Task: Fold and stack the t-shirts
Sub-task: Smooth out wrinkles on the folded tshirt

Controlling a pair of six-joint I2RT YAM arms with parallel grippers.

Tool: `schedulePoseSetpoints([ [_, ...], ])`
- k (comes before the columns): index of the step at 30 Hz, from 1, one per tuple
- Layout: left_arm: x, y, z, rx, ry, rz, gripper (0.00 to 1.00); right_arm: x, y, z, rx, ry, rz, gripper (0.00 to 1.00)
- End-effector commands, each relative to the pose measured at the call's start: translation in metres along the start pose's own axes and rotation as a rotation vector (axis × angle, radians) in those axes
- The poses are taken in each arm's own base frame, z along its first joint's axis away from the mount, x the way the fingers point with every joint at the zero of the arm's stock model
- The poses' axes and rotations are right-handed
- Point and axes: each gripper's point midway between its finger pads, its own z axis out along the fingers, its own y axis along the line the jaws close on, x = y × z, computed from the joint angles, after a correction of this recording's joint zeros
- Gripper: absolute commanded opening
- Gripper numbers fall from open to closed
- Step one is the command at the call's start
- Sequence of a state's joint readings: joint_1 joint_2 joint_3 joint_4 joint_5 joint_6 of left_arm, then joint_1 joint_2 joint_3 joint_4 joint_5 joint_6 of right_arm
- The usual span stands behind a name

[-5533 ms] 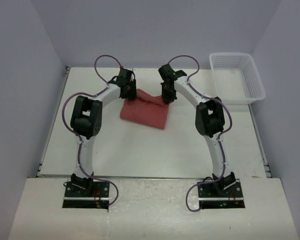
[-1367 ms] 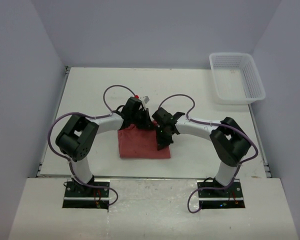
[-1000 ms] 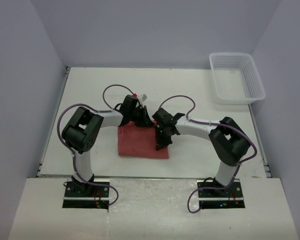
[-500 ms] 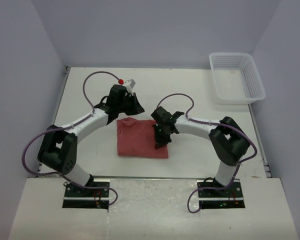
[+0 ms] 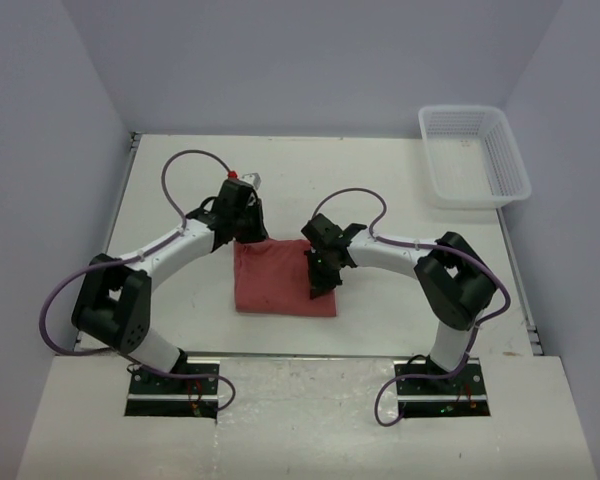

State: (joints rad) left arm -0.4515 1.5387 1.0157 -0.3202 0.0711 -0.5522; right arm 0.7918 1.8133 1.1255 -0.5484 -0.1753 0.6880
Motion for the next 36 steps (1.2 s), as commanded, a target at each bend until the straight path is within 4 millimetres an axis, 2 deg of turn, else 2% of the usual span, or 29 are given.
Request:
schedulePoseSetpoints([
  [1,0.004,0.013,0.008,-0.048,0.014,0.024,0.0,0.001,-0.001,0.007,0.003,0.003,-0.015,0.0],
  [9,0.018,0.023,0.027,-0.079,0.069,0.019,0.0,0.0,0.001,0.006,-0.001,0.008,-0.018,0.0],
  [14,0.019,0.026,0.028,-0.09,0.068,0.021,0.0,0.003,-0.002,0.01,0.008,0.018,-0.011,0.0],
  [17,0.023,0.036,0.031,-0.119,0.087,0.01,0.0,0.003,-0.002,0.012,0.008,0.024,-0.008,0.0],
  [20,0.027,0.051,0.036,-0.172,0.103,-0.006,0.0,0.004,-0.003,0.013,0.011,0.027,-0.006,0.0],
  [21,0.027,0.064,0.039,-0.222,0.103,-0.015,0.0,0.004,-0.003,0.013,0.011,0.027,-0.003,0.0],
  [27,0.033,0.112,0.052,-0.344,0.133,-0.068,0.0,0.008,-0.006,0.018,0.02,0.047,0.004,0.0],
  [29,0.032,0.12,0.055,-0.363,0.125,-0.067,0.0,0.011,-0.008,0.022,0.024,0.059,0.008,0.0],
  [32,0.023,0.115,0.057,-0.34,0.094,-0.058,0.0,0.012,-0.009,0.025,0.028,0.064,0.009,0.0],
  [35,0.007,0.105,0.048,-0.301,0.036,-0.053,0.0,0.01,-0.01,0.028,0.03,0.06,0.006,0.0],
  [36,-0.004,0.097,0.039,-0.278,0.001,-0.051,0.0,0.01,-0.011,0.028,0.036,0.058,0.003,0.0],
])
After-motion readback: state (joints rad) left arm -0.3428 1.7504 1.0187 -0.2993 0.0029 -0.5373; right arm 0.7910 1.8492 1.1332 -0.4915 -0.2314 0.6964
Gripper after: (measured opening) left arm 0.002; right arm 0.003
